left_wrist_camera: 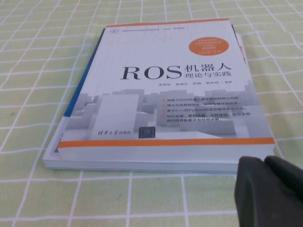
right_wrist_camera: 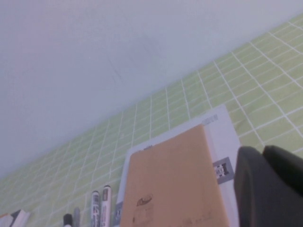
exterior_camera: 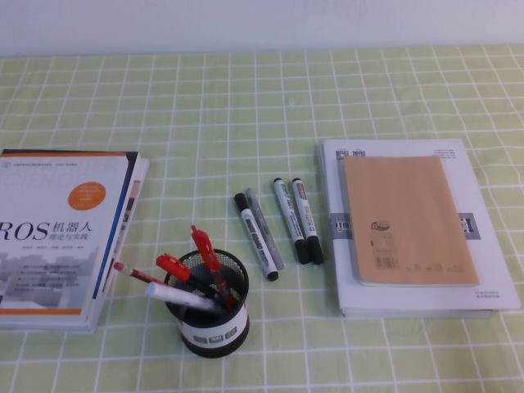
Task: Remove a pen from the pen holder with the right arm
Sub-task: 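Take a marker out of the pen holder and lay it on the table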
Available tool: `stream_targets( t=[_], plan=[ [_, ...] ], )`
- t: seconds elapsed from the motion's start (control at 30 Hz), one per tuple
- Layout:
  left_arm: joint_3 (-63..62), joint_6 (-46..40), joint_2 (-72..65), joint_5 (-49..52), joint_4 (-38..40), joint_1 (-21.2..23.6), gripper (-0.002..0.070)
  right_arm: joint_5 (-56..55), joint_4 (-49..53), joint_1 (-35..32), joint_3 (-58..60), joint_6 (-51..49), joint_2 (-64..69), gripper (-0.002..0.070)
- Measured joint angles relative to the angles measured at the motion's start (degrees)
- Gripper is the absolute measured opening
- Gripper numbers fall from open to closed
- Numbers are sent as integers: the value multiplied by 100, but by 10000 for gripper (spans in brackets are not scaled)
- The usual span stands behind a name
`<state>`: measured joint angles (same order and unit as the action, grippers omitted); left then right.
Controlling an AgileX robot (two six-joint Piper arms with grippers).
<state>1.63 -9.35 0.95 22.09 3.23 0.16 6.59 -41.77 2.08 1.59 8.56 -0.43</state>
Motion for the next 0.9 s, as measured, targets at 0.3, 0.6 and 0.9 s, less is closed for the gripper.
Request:
stream_targets(
  t=[0.3, 0.6, 0.9],
  plan=[
    [0, 0, 0, 0, 0, 0, -6, -114, -362, 0, 0, 0, 0, -13],
    [0, 0, 0, 0, 0, 0, -6, 869, -428, 0, -362, 0, 198, -13],
    [0, 0, 0, 0, 0, 0, -6, 2180, -395, 0, -1420, 580, 1999, -13]
  ],
)
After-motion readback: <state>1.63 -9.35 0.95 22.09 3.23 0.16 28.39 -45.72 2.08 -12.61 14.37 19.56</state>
